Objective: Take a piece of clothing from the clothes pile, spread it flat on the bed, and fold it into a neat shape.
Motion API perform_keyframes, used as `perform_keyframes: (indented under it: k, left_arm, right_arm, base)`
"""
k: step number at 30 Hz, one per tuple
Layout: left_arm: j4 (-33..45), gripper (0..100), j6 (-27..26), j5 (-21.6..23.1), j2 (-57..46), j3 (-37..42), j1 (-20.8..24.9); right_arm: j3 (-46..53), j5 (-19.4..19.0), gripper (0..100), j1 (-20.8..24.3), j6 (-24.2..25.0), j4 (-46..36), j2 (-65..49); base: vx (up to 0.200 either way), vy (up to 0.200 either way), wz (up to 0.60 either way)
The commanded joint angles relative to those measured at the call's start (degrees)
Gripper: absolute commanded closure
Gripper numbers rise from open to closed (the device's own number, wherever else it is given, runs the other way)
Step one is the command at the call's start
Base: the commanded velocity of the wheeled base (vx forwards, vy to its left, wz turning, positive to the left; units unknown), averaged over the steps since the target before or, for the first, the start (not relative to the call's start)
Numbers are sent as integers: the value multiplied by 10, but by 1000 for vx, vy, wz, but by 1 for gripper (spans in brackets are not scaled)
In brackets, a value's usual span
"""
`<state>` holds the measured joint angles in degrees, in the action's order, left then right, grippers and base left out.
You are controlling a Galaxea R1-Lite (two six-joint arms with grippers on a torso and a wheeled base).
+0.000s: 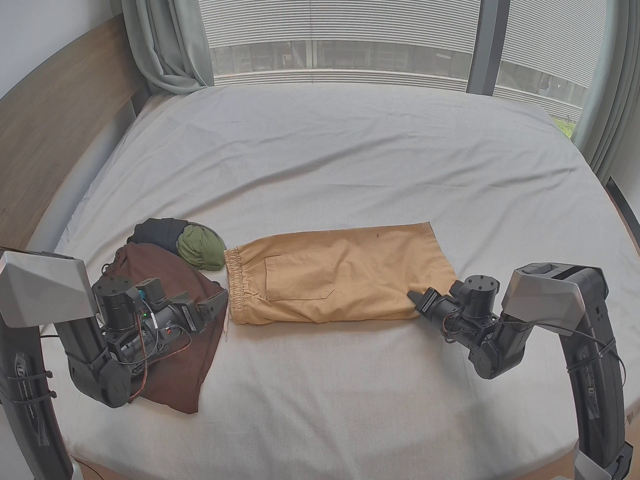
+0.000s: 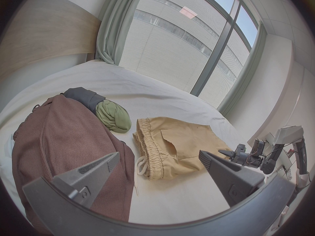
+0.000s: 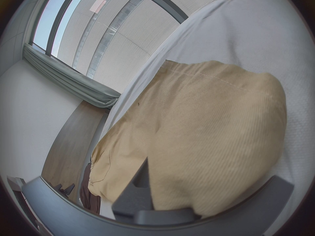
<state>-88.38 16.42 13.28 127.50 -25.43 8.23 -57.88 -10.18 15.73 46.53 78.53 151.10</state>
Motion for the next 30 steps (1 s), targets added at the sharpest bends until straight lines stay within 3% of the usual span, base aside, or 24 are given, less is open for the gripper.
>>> perform_keyframes:
  k: [1, 18, 23, 30]
  left_arm:
    - [0, 0, 1, 0, 1, -1, -1]
    - [4, 0, 11, 3, 1, -3, 6]
    - [4, 0, 54, 2, -1, -9, 21]
    - [9, 0, 57, 3, -1, -9, 21]
  right_arm:
    - [53, 2, 100, -2, -16, -5, -63]
    - [320, 6, 100, -4, -120, -7, -175]
    - [361, 11, 100, -6, -135, 23, -166]
    - [363, 22, 100, -8, -137, 51, -135]
  base:
    - [0, 0, 0]
    - [0, 0, 0]
    - [0, 0, 0]
    - [0, 0, 0]
